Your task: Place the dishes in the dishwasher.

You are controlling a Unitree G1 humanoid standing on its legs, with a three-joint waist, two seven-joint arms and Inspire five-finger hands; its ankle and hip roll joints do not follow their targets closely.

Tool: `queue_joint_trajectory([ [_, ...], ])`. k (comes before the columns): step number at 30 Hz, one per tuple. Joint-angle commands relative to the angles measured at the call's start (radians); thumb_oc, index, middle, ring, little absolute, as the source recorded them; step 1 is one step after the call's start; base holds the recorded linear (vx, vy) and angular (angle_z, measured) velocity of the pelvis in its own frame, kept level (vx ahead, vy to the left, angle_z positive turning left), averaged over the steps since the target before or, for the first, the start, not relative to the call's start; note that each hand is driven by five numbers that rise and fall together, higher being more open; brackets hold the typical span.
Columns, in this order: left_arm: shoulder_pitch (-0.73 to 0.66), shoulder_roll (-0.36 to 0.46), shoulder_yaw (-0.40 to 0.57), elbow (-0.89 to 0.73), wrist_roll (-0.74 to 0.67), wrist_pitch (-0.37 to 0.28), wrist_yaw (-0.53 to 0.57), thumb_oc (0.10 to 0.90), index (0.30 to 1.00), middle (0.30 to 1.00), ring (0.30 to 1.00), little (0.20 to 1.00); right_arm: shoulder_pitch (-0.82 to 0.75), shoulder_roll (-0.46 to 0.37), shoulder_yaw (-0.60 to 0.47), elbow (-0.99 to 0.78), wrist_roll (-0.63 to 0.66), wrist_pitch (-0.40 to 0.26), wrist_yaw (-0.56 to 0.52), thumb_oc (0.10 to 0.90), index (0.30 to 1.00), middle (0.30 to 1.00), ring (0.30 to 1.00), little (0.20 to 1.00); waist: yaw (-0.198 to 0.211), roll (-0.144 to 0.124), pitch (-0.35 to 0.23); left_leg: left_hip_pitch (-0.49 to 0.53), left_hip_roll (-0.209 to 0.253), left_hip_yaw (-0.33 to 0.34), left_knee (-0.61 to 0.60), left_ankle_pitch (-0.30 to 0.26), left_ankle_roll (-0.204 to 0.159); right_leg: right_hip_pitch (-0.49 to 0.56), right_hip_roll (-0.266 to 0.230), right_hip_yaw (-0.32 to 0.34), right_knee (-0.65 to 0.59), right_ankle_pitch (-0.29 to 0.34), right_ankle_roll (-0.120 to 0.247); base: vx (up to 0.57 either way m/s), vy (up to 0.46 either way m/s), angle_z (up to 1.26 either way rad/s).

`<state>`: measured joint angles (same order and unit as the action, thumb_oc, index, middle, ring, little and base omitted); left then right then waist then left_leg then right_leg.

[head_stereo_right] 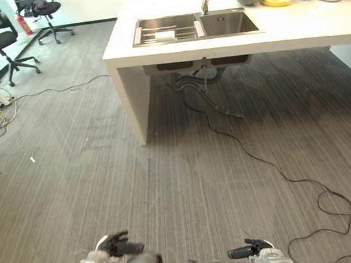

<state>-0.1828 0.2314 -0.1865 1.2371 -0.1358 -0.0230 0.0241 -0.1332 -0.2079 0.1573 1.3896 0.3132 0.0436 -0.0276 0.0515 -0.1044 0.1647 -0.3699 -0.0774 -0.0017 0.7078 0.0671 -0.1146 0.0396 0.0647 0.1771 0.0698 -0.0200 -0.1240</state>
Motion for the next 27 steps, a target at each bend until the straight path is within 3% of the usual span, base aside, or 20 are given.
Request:
queue_joint_trajectory([
  [1, 0.04, -0.022, -0.038, 0.036, 0.0, 0.003, 0.021, 0.8, 0.9, 0.9, 0.9, 0.9, 0.001, -0.061, 0.017, -0.022, -0.038, -0.012, -0.008, 0.8, 0.9, 0.9, 0.9, 0.9, 0.005, 0.075, -0.016, 0.064, 0.036, 0.101, -0.445, 0.017, 0.085, 0.208, 0.038, 0.039, -0.118, -0.085, 0.122, 0.49, 0.061, -0.8],
  [2, 0.045, -0.028, -0.044, 0.03, 0.003, 0.001, 0.033, 0.8, 0.9, 0.9, 0.9, 0.9, 0.002, -0.068, 0.014, -0.023, -0.046, -0.016, -0.014, 0.8, 0.9, 0.9, 0.9, 0.9, 0.023, 0.084, -0.017, 0.062, 0.03, 0.126, -0.62, 0.059, 0.079, 0.25, 0.04, 0.058, -0.127, -0.109, 0.125, 0.38, 0.047, -0.68],
  [3, 0.045, -0.028, -0.044, 0.03, 0.003, 0.001, 0.033, 0.8, 0.9, 0.9, 0.9, 0.9, 0.002, -0.068, 0.014, -0.023, -0.046, -0.016, -0.014, 0.8, 0.9, 0.9, 0.9, 0.9, 0.023, 0.084, -0.017, 0.062, 0.03, 0.126, -0.62, 0.059, 0.079, 0.25, 0.04, 0.058, -0.127, -0.109, 0.125, 0.36, 0.03, -0.13],
  [4, 0.041, -0.027, -0.046, 0.017, 0.001, -0.003, 0.043, 0.8, 0.9, 0.9, 0.9, 0.9, 0.001, -0.074, 0.013, -0.023, -0.048, -0.02, -0.017, 0.8, 0.9, 0.9, 0.9, 0.9, 0.037, 0.087, -0.02, 0.051, 0.027, 0.129, -0.694, 0.08, 0.078, 0.285, 0.038, 0.069, -0.133, -0.128, 0.127, 0.37, 0.023, 0.38],
  [5, 0.039, -0.013, -0.04, -0.023, -0.001, -0.028, 0.065, 0.8, 0.9, 0.9, 0.9, 0.9, -0.004, -0.074, 0.009, -0.019, -0.051, -0.023, -0.02, 0.8, 0.9, 0.9, 0.9, 0.9, 0.051, 0.088, -0.041, 0.075, 0.024, 0.095, -0.712, 0.087, 0.095, 0.312, 0.034, 0.089, -0.117, -0.151, 0.128, 0.51, 0.022, -0.2],
  [7, 0.04, 0.008, -0.036, -0.139, -0.026, -0.052, 0.092, 0.8, 0.9, 0.9, 0.9, 0.9, 0.003, -0.069, 0.001, -0.027, -0.046, -0.03, -0.029, 0.8, 0.9, 0.9, 0.9, 0.9, 0.054, 0.079, -0.06, 0.131, -0.004, 0.078, -0.744, 0.129, 0.115, 0.304, 0.03, 0.066, -0.07, -0.158, 0.132, 0.37, 0.01, -0.89],
  [8, 0.04, 0.008, -0.036, -0.139, -0.026, -0.052, 0.092, 0.8, 0.9, 0.9, 0.9, 0.9, 0.003, -0.069, 0.001, -0.027, -0.046, -0.03, -0.029, 0.8, 0.9, 0.9, 0.9, 0.9, 0.054, 0.079, -0.06, 0.131, -0.004, 0.078, -0.744, 0.129, 0.115, 0.304, 0.03, 0.066, -0.07, -0.158, 0.132, 0.23, 0.019, -0.62],
  [9, 0.05, 0.021, -0.015, -0.243, -0.069, -0.074, 0.123, 0.8, 0.9, 0.9, 0.9, 0.9, 0.008, -0.067, -0.003, -0.04, -0.037, -0.035, -0.036, 0.8, 0.9, 0.9, 0.9, 0.9, 0.055, 0.067, -0.069, 0.138, -0.018, 0.076, -0.747, 0.128, 0.119, 0.286, 0.029, 0.059, -0.017, -0.163, 0.144, 0.3, 0.008, -0.5],
  [10, 0.055, 0.048, 0.026, -0.449, -0.108, -0.111, 0.19, 0.8, 0.9, 0.9, 0.9, 0.9, 0.014, -0.056, -0.018, -0.068, -0.024, -0.043, -0.046, 0.8, 0.9, 0.9, 0.9, 0.9, 0.059, 0.038, -0.085, 0.163, -0.031, 0.083, -0.755, 0.113, 0.128, 0.251, 0.022, 0.053, 0.083, -0.074, 0.197, 0.38, 0.003, -0.19],
  [12, 0.059, 0.058, 0.061, -0.633, -0.121, -0.146, 0.249, 0.8, 0.9, 0.9, 0.9, 0.9, 0.022, -0.037, -0.017, -0.103, -0.027, -0.052, -0.046, 0.8, 0.9, 0.9, 0.9, 0.9, 0.048, 0.019, -0.093, 0.202, -0.039, 0.076, -0.769, 0.084, 0.129, 0.192, 0.026, 0.038, 0.219, 0.021, 0.273, 0.34, -0.01, 0.15],
  [14, 0.034, 0.069, 0.094, -0.784, -0.098, -0.171, 0.337, 0.8, 0.9, 0.9, 0.9, 0.9, 0.013, -0.015, 0.0, -0.146, -0.044, -0.06, -0.054, 0.8, 0.9, 0.9, 0.9, 0.9, 0.031, 0.016, -0.084, 0.265, -0.028, 0.069, -0.776, 0.042, 0.132, 0.114, 0.022, -0.037, 0.399, 0.11, 0.342, 0.29, 0.03, 0.03],
  [15, 0.011, 0.086, 0.117, -0.873, -0.039, -0.17, 0.407, 0.8, 0.9, 0.9, 0.9, 0.9, 0.001, -0.007, 0.009, -0.163, -0.056, -0.062, -0.07, 0.8, 0.9, 0.9, 0.9, 0.9, 0.022, 0.033, -0.079, 0.298, -0.005, 0.065, -0.785, 0.025, 0.135, 0.064, 0.032, -0.077, 0.475, 0.149, 0.364, 0.32, 0.086, 0.18],
  [17, -0.043, 0.105, 0.148, -0.971, 0.066, -0.145, 0.521, 0.8, 0.9, 0.9, 0.9, 0.9, -0.005, 0.005, 0.011, -0.191, -0.057, -0.071, -0.102, 0.8, 0.9, 0.9, 0.9, 0.9, -0.001, 0.062, -0.057, 0.366, 0.022, 0.05, -0.794, -0.003, 0.147, -0.016, 0.043, -0.146, 0.66, 0.17, 0.375, 0.33, 0.104, 0.08],
  [19, -0.096, 0.117, 0.187, -1.035, 0.145, -0.142, 0.65, 0.8, 0.9, 0.9, 0.9, 0.9, -0.001, 0.014, 0.017, -0.215, -0.058, -0.079, -0.134, 0.8, 0.9, 0.9, 0.9, 0.9, -0.026, 0.081, -0.037, 0.413, 0.04, 0.039, -0.795, -0.029, 0.152, -0.118, 0.042, -0.174, 0.764, 0.142, 0.343, 0.34, 0.094, -0.12],
  [20, -0.112, 0.115, 0.194, -1.057, 0.165, -0.143, 0.677, 0.8, 0.9, 0.9, 0.9, 0.9, 0.012, 0.022, 0.028, -0.222, -0.068, -0.084, -0.139, 0.8, 0.9, 0.9, 0.9, 0.9, -0.034, 0.091, -0.035, 0.431, 0.047, 0.034, -0.795, -0.038, 0.151, -0.151, 0.009, -0.193, 0.739, 0.119, 0.324, 0.5, 0.06, -0.13],
  [21, -0.157, 0.14, 0.208, -1.119, 0.222, -0.154, 0.732, 0.8, 0.9, 0.9, 0.9, 0.9, 0.033, 0.018, 0.028, -0.226, -0.055, -0.091, -0.151, 0.8, 0.9, 0.9, 0.9, 0.9, -0.059, 0.101, -0.024, 0.475, 0.044, 0.017, -0.795, -0.06, 0.144, -0.214, -0.046, -0.2, 0.64, 0.029, 0.282, 0.39, 0.035, 0.17],
  [22, -0.157, 0.14, 0.208, -1.12, 0.223, -0.153, 0.732, 0.8, 0.9, 0.9, 0.9, 0.9, 0.032, 0.019, 0.028, -0.226, -0.055, -0.091, -0.151, 0.8, 0.9, 0.9, 0.9, 0.9, -0.061, 0.102, -0.023, 0.474, 0.046, 0.015, -0.795, -0.058, 0.143, -0.213, -0.045, -0.204, 0.635, 0.033, 0.281, 0.38, -0.016, 0.31],
  [24, -0.182, 0.181, 0.194, -1.15, 0.275, -0.151, 0.725, 0.8, 0.9, 0.9, 0.9, 0.9, 0.047, 0.013, 0.04, -0.209, -0.055, -0.094, -0.14, 0.8, 0.9, 0.9, 0.9, 0.9, -0.079, 0.103, -0.025, 0.499, 0.036, -0.004, -0.795, -0.076, 0.129, -0.234, -0.072, -0.199, 0.443, -0.002, 0.262, 0.31, -0.071, 0.52],
  [27, -0.184, 0.226, 0.15, -1.172, 0.339, -0.153, 0.686, 0.8, 0.9, 0.9, 0.9, 0.9, 0.097, 0.007, 0.069, -0.186, -0.063, -0.092, -0.118, 0.8, 0.9, 0.9, 0.9, 0.9, -0.134, 0.083, -0.039, 0.535, 0.016, -0.072, -0.795, -0.123, 0.114, -0.216, -0.023, -0.041, 0.148, 0.01, 0.257, 0.35, -0.119, 0.5],
])
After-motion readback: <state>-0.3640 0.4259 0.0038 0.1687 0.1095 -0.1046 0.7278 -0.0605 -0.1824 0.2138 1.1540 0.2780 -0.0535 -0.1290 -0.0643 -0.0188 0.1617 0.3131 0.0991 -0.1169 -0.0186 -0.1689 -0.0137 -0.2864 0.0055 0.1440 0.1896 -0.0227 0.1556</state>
